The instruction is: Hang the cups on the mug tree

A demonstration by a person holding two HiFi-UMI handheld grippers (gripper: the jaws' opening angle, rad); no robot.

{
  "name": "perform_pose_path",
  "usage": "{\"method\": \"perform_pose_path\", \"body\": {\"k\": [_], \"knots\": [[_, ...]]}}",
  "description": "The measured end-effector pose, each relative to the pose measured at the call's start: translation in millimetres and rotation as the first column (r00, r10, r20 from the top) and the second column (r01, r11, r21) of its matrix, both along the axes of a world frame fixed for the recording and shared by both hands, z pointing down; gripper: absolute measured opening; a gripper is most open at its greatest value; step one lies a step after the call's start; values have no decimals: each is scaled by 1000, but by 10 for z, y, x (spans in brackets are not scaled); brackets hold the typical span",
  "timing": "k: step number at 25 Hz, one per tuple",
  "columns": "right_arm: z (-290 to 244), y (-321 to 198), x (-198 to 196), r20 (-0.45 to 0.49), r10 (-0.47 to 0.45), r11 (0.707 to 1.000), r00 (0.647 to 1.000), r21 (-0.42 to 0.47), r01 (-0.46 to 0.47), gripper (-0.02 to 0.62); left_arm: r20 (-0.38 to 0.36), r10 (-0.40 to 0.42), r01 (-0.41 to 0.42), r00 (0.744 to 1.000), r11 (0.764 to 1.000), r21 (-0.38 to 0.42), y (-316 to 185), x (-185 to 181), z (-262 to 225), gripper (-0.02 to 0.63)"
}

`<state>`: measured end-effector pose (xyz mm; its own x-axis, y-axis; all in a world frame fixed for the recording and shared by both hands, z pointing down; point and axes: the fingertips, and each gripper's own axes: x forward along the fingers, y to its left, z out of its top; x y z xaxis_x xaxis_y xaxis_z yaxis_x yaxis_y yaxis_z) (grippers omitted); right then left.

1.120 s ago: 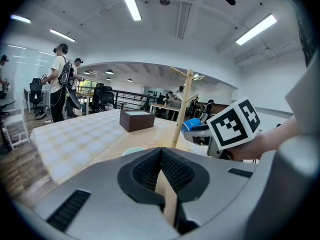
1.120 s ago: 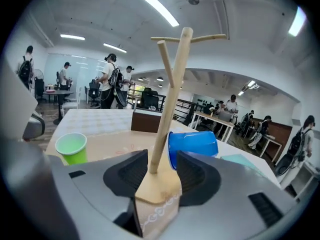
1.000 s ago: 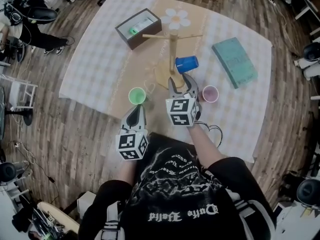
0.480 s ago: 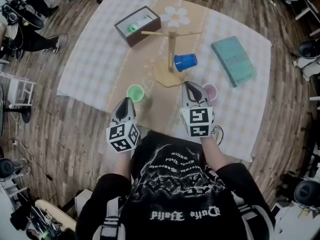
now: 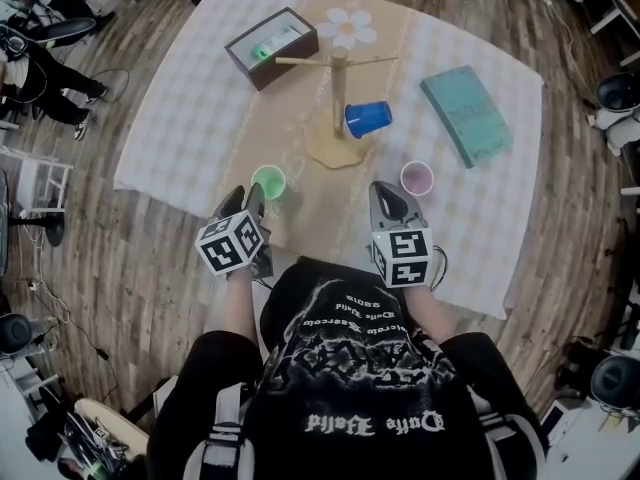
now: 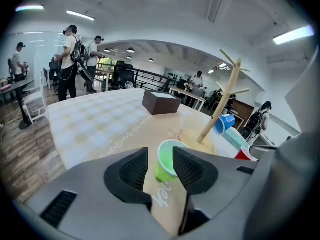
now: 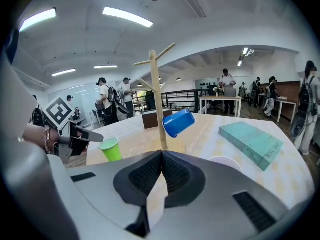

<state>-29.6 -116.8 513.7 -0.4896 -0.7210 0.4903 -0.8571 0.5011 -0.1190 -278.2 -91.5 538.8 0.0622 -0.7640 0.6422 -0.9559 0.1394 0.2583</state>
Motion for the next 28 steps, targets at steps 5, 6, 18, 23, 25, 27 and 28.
{"method": "perform_pose_path", "body": {"k": [5,6,18,23,25,27,28], "knots": [[90,63,67,-10,2,1000,1000,-26,-2,9,-55,-15,10,998,996,-86,-10,44,165,138],[110,75,74,-8,3,999,1000,-34,-3,9,-70,-23,16,997,996,-93,-23,57,182,129],[188,79,88,-22,-7,999,1000,-51,6,9,-63,-144,135,988,984,-120,-41,-82,182,43],[255,115,82,-39,-12,998,999,-67,9,9,-56,-145,139,988,986,-96,-130,-44,67,41],[264,126,80,-42,-12,997,999,-71,9,9,-43,-136,132,990,988,-82,-185,-15,-9,41],[266,135,84,-46,-11,997,999,-74,7,9,-26,-128,125,991,989,-73,-231,13,-77,41],[264,139,86,-49,-10,997,999,-75,6,9,-15,-123,122,992,990,-69,-251,23,-116,41]]}}
